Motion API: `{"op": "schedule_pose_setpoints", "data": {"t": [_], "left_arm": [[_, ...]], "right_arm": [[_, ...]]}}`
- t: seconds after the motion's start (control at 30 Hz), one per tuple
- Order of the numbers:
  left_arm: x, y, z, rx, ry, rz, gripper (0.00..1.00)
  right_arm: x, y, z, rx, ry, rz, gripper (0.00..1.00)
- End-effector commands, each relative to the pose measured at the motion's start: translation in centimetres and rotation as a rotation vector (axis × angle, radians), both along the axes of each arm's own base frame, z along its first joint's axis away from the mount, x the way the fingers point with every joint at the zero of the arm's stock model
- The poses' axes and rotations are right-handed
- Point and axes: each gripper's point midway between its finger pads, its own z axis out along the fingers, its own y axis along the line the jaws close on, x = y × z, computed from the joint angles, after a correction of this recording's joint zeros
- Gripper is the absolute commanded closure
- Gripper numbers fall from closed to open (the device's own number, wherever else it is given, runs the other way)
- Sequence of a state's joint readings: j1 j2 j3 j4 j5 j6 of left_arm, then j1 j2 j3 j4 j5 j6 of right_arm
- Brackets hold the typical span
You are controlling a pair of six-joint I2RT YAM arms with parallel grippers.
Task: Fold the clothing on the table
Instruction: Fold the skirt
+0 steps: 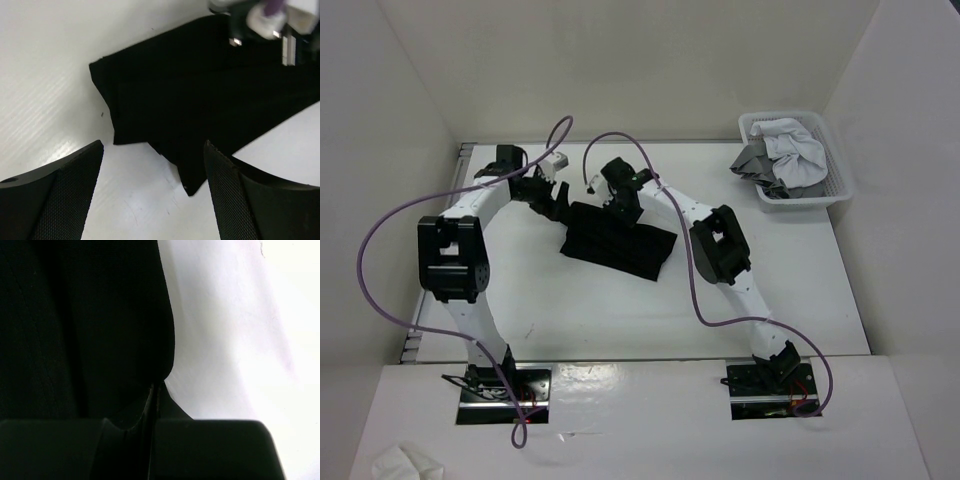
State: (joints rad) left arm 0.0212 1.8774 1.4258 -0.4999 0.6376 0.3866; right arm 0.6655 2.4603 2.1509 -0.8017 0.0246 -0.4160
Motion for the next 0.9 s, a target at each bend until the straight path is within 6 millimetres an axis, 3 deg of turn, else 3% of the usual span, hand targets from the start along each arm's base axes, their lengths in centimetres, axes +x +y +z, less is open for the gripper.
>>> {"op": "schedule_pose_setpoints", "data": {"t": [0.0, 0.13, 0.37, 0.7, 0.87], "left_arm": [[2.8, -1.3, 1.0, -0.061, -0.055, -0.013, 0.12], [4.0, -1.6, -0.9, -0.08, -0.023, -0.024, 0.12], [5.5, -2.5, -1.7, -0.076, -0.027, -0.033, 0.15], [5.2, -3.1, -2.4, -0.08, 0.0, -0.068, 0.24], [3.9, -3.0, -3.4, -0.065, 0.037, -0.093, 0.31]], "right_arm": [[-1.2, -1.1, -0.1, -0.04, 0.022, -0.011, 1.0], [-1.4, -1.4, -0.2, -0.053, 0.024, -0.014, 1.0], [-1.1, -1.8, -0.2, -0.053, 0.024, -0.024, 1.0], [-0.8, -1.6, -0.1, -0.047, 0.017, -0.024, 1.0], [-0.5, -2.0, -0.1, -0.047, 0.017, -0.033, 1.0]]}}
